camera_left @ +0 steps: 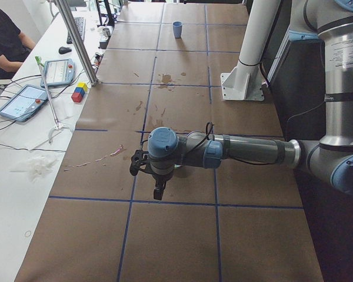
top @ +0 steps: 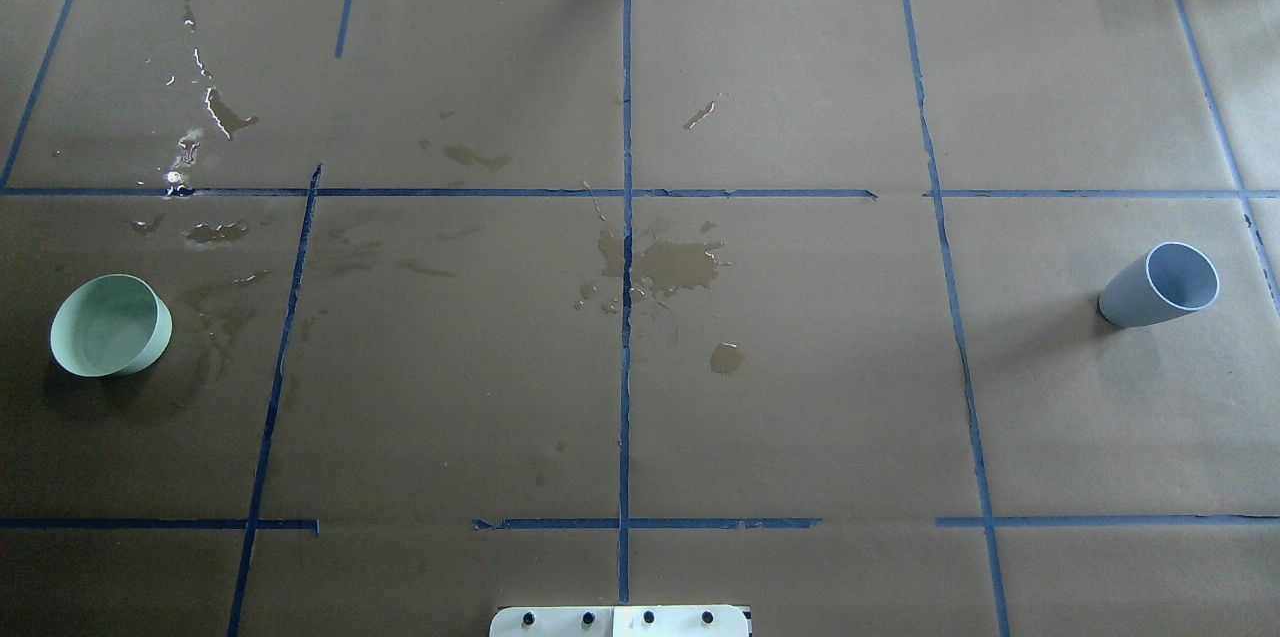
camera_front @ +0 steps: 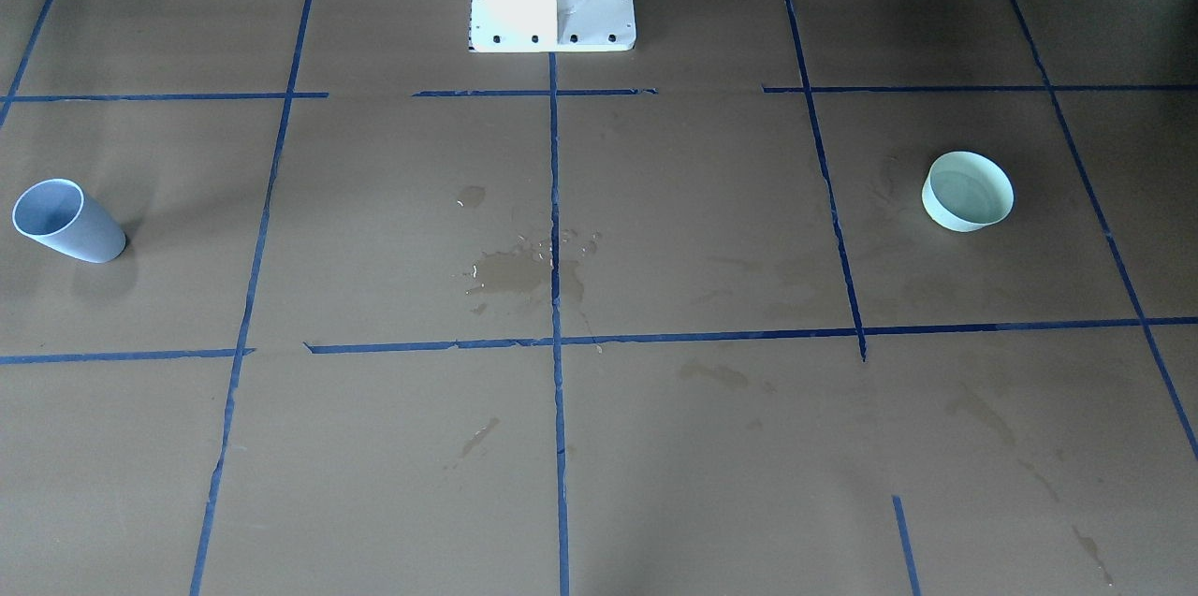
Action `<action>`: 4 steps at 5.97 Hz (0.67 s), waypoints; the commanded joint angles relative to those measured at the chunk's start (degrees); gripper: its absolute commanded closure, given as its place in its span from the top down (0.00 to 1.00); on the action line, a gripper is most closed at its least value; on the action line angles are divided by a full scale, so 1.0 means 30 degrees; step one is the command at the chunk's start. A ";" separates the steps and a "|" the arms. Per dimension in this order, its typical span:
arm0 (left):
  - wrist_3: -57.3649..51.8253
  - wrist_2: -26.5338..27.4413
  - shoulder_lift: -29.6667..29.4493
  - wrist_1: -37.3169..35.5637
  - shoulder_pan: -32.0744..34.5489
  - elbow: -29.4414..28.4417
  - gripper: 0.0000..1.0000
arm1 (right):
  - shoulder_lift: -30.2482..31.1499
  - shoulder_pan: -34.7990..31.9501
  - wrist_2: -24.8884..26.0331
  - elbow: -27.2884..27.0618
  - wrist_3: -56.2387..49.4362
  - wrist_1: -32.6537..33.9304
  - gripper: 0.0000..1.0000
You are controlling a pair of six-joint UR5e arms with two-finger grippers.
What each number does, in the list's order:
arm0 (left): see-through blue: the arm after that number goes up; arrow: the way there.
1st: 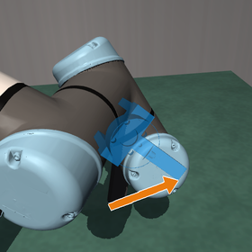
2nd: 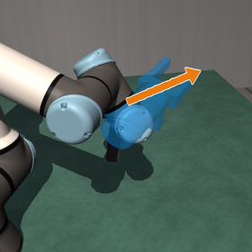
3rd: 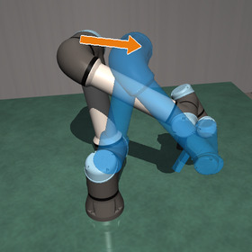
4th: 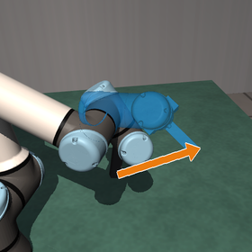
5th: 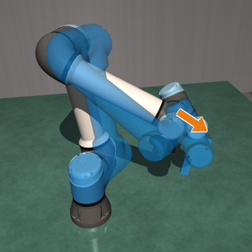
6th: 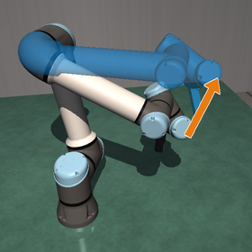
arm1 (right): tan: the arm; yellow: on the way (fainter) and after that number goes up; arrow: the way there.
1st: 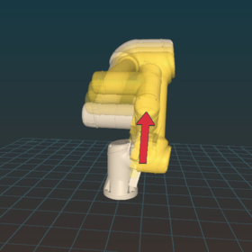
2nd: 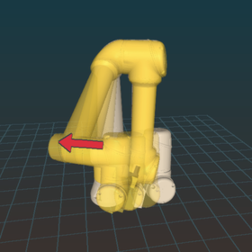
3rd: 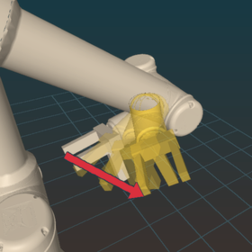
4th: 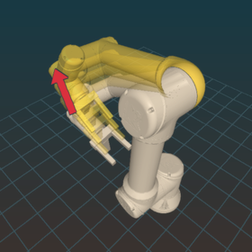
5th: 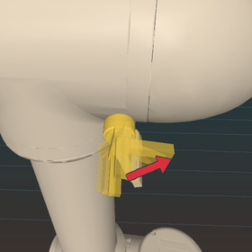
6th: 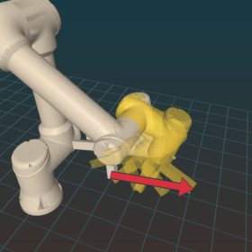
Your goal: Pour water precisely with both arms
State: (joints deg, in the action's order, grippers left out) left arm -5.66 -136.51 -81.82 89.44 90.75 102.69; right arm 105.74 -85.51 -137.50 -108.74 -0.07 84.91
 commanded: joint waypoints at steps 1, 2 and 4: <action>-0.0106 0.0767 0.0083 -0.0747 -0.0511 0.0569 1.00 | 0.0084 -0.0003 -0.0194 -0.0285 -0.0646 0.0261 1.00; -0.0106 0.0768 0.0230 -0.2025 -0.0541 0.1357 1.00 | 0.0143 0.0056 0.0679 -0.0170 -0.2188 0.0290 1.00; -0.0107 0.0796 0.1712 -0.3475 -0.0773 0.2972 1.00 | 0.0260 -0.0234 0.0629 -0.0286 -0.2233 0.0700 1.00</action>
State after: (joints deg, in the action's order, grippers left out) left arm -6.01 -134.23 -79.57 80.10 88.91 109.78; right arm 106.35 -85.80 -135.68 -109.53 -6.45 86.67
